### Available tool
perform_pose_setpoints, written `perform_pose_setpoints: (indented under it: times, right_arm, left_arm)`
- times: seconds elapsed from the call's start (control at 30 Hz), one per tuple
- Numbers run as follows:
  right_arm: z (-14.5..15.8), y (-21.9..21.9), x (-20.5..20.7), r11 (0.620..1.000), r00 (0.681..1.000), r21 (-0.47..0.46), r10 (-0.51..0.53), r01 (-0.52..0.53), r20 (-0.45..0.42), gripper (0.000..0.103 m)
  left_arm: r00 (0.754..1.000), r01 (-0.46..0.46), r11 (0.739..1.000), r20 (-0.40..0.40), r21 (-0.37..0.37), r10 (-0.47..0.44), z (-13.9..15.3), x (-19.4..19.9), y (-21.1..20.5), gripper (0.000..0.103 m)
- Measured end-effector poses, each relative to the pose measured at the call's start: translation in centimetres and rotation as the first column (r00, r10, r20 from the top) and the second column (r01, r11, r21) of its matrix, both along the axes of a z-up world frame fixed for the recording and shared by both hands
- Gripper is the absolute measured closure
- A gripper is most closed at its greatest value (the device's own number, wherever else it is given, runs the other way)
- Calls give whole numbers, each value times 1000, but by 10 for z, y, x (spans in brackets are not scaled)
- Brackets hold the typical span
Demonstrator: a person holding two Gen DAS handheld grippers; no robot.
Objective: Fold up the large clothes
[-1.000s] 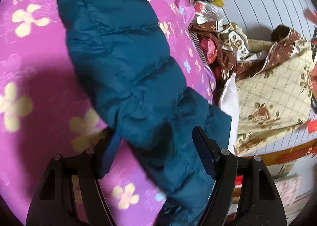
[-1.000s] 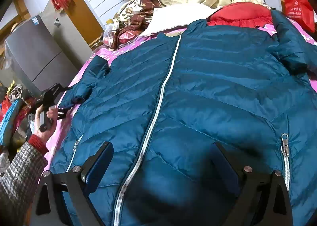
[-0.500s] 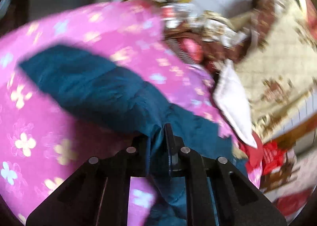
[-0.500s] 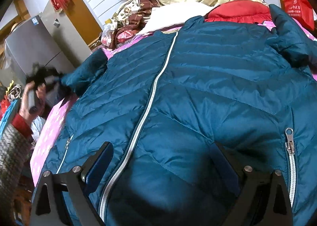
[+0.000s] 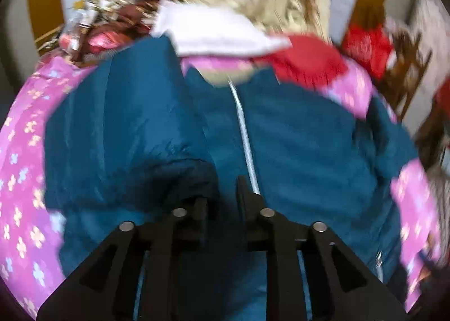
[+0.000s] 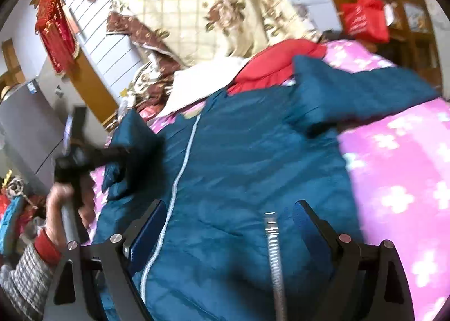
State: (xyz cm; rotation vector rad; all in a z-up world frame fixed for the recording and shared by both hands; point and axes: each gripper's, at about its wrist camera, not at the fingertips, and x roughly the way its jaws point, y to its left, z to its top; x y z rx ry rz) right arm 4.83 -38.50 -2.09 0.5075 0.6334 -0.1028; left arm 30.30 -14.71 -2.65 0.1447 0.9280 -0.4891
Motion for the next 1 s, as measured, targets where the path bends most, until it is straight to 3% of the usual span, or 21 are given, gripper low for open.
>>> perform_pose_setpoints:
  times: [0.1,0.17,0.23,0.4,0.47,0.53,0.6,0.8,0.97,1.0]
  right_arm:
    - [6,-7,-16,1000,1000,-20,-22,22,-12,12]
    - [9,-11,-26,999,999,-24,-37,37,-14,12]
    - [13,-13,-34,999,999,-15,-43,43,-10,12]
    - [27,-12,-43,999,999,-15,-35,35,-9,12]
    - [34,-5,-38,999,1000,-36,-13,12,-23,12]
    - [40,8,-25,997,999,-74,20,-24,-47,12]
    - [44,27,-7,989,995,-125,65,-74,-79,12]
    - [38,105,71,947,971,-256,152,-197,-184,12]
    - [33,190,142,849,946,-431,220,-305,-237,12]
    - [29,213,163,815,937,-472,238,-336,-256,12]
  left_arm:
    - [998,55,995,-6,86,-55,-26,-23,-16,71]
    - [995,100,982,14,158,-103,-33,-40,-24,70]
    - [991,121,978,27,172,-128,-32,-53,-22,70]
    - [989,145,988,18,57,-146,-10,-96,18,69]
    - [990,136,991,27,-8,-135,1,-112,41,62]
    - [995,88,994,49,-72,-84,9,-133,73,43]
    - [997,-11,995,81,-97,19,11,-146,106,38]
    - [943,-275,961,185,-30,276,-1,-141,168,37]
    - [894,-382,920,214,-91,393,-14,-135,210,37]
    - [888,-391,915,223,-96,403,-16,-138,216,37]
